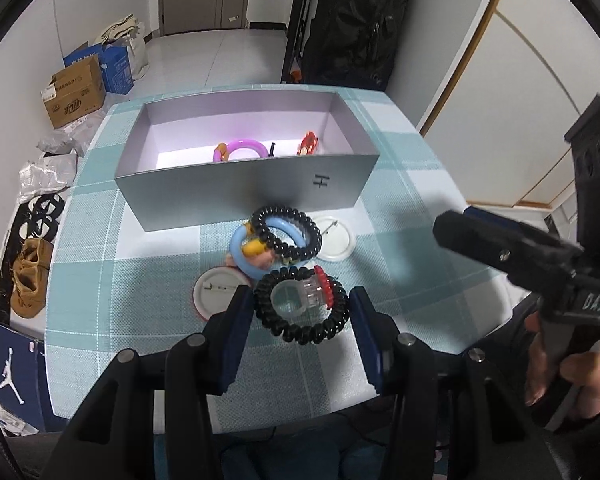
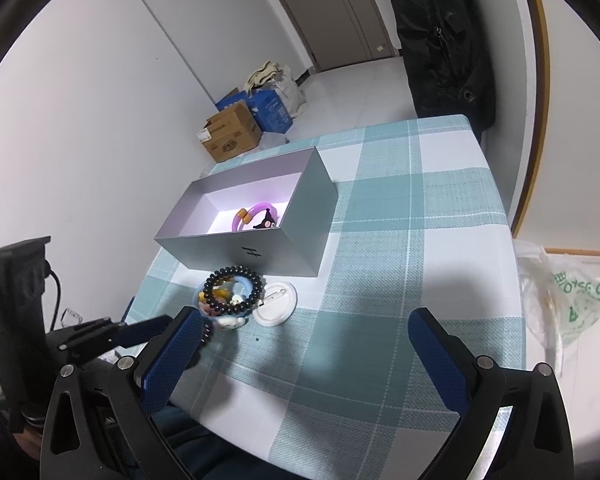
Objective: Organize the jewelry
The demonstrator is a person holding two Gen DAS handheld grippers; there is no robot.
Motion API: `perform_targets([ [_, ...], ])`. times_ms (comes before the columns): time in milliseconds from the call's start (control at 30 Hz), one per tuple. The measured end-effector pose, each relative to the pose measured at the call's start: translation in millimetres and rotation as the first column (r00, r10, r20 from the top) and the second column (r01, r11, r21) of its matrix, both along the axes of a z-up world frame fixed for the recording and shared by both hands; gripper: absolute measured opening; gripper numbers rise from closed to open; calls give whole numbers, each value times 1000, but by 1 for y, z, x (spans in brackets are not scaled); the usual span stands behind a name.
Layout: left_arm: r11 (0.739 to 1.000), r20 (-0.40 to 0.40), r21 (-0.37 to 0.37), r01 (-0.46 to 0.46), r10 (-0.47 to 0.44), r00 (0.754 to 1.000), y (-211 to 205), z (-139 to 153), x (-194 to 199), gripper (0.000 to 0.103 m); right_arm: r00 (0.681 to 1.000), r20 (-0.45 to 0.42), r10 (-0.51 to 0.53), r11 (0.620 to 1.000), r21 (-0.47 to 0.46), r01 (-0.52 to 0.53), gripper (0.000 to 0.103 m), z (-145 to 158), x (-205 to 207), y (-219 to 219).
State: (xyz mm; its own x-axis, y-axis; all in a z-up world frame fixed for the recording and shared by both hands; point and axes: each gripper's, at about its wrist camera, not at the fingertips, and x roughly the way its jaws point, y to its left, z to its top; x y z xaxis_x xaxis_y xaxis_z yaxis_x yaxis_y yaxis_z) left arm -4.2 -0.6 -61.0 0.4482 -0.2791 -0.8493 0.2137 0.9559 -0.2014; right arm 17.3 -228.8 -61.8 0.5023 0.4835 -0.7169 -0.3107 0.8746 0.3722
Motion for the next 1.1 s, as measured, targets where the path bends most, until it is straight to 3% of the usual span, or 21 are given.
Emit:
perform_targets([
  [200,1000,-5,5,15,-15,1000,-5,-7,7,44,1000,-5,8,1000,-11,-8,103,-2,1,3],
  [267,1000,-4,-23,15,-15,1000,-1,-4,6,44,1000,-5,8,1000,-12,-8,103,-3,1,4],
  [367,991,28,-128,32,-28,999,6,7,5,44,1000,-10,5,1000,-7,-5,103,-3,2,2],
  [533,994,2,-113,13,-13,1000,4,-5,16,44,1000,-23,1,1000,-9,-2,103,-6,4,3],
  [733,971,41,-234,41,-32,999,11,7,16,44,1000,-29,6,1000,-7,-6,103,-8,4,4],
  [833,951,-9,-310,17,-21,1000,17,-1,22,44,999,-39,6,1000,-9,-6,103,-10,6,6],
  [1100,915,-105,-397,-63,22,994,30,-14,32,44,996,-66,64,998,-6,-64,103,-16,7,20],
])
